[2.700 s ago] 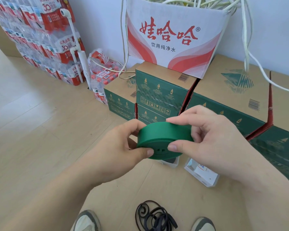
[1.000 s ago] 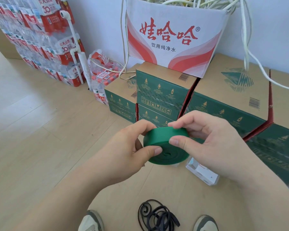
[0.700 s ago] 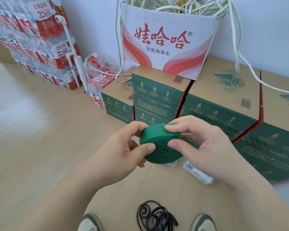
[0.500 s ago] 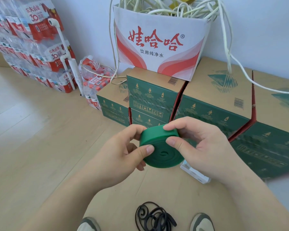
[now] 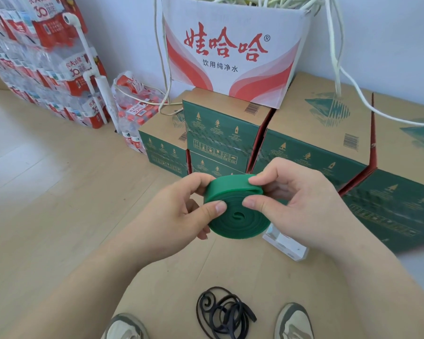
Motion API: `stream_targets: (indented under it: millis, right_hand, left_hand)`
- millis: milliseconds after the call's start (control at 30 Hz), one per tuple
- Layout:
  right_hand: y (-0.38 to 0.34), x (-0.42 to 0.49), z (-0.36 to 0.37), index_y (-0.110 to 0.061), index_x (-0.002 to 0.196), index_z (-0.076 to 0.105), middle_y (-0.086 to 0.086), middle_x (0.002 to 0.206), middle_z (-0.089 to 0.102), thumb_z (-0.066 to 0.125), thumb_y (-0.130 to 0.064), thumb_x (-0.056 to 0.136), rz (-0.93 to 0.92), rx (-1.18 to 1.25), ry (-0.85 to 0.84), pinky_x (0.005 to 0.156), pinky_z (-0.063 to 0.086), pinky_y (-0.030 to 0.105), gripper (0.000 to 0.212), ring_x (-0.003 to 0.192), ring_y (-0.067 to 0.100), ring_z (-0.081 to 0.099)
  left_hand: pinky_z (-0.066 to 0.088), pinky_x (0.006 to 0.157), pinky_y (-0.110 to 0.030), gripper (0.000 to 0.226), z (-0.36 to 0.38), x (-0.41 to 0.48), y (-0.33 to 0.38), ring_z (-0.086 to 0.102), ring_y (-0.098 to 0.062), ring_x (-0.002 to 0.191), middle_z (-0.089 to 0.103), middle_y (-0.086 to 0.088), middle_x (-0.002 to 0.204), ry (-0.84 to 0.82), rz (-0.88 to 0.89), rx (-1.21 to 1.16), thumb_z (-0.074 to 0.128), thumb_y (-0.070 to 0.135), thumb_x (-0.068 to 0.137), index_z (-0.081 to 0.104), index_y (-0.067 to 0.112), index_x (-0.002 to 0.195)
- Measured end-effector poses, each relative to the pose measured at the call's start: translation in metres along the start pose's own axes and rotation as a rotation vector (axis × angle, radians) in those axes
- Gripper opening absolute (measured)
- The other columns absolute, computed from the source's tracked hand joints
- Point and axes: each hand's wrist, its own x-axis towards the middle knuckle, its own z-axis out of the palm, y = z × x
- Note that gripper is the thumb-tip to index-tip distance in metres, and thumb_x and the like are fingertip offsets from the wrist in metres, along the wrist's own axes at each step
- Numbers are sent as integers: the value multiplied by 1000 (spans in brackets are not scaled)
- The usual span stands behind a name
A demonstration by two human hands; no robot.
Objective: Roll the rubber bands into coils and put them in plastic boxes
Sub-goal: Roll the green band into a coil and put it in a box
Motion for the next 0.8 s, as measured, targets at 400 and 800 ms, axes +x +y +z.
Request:
stream_targets:
  millis: [400,800]
  right_hand:
    - [7,-2,13,-27,83,63,5,73,68,78,-23,88,-19,-145,-30,66,54,53,16,69,33,61]
    - [43,24,9,-38,110,59,-6,124,66,69,-39,92,323,-593,-425,92,55,42,21,109,17,64]
  left_hand:
    - [54,90,-21,38,13,6,-7,67,-4,106,73,19,110,91,310,159,79,10,85,73,30,117]
    - [53,91,-39,39,47,37,-41,61,-17,107,67,10,113,-118,133,543,68,29,91,65,45,127]
